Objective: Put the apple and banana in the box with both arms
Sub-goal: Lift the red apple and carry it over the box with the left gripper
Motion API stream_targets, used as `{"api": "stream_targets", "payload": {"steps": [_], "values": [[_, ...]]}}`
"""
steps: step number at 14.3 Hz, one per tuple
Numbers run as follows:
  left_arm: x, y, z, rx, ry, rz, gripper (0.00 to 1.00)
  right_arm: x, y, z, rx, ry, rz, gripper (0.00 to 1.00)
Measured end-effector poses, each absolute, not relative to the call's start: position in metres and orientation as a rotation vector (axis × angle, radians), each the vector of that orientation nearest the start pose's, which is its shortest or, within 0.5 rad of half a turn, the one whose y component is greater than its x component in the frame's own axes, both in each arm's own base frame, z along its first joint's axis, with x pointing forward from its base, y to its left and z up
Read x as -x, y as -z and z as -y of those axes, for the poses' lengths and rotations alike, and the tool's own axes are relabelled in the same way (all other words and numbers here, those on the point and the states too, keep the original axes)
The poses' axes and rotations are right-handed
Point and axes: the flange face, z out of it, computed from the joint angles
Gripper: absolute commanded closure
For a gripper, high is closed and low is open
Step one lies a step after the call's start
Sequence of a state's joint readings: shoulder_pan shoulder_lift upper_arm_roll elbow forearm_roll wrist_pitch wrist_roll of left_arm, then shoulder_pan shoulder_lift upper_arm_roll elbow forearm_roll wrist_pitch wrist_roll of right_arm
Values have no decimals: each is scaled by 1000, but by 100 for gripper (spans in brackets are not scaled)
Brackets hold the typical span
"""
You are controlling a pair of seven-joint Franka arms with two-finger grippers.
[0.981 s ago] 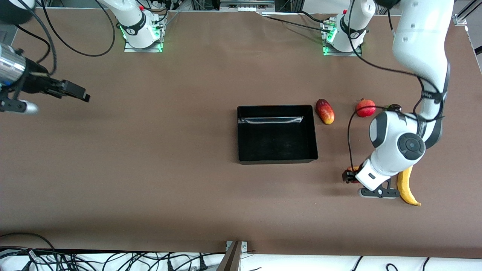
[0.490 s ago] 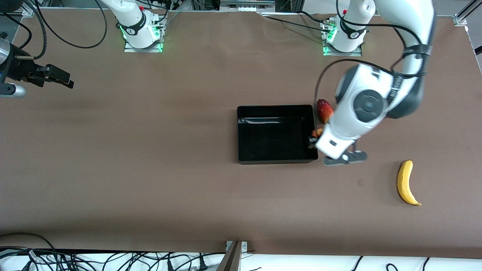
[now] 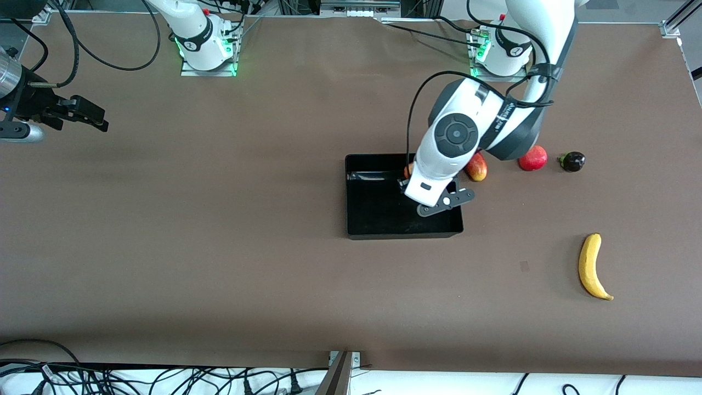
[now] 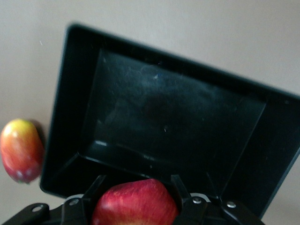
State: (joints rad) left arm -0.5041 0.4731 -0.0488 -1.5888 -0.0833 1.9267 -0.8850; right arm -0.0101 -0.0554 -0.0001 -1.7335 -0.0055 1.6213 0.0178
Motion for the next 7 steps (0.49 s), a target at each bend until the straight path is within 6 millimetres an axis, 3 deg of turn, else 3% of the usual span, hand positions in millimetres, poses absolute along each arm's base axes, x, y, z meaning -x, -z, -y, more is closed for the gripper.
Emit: {"api": "stream_targets", "payload": {"steps": [7], "values": [[-522,-282,397,3128,-180,580,100,-548,-594,2,3151,-36,-28,0]]}}
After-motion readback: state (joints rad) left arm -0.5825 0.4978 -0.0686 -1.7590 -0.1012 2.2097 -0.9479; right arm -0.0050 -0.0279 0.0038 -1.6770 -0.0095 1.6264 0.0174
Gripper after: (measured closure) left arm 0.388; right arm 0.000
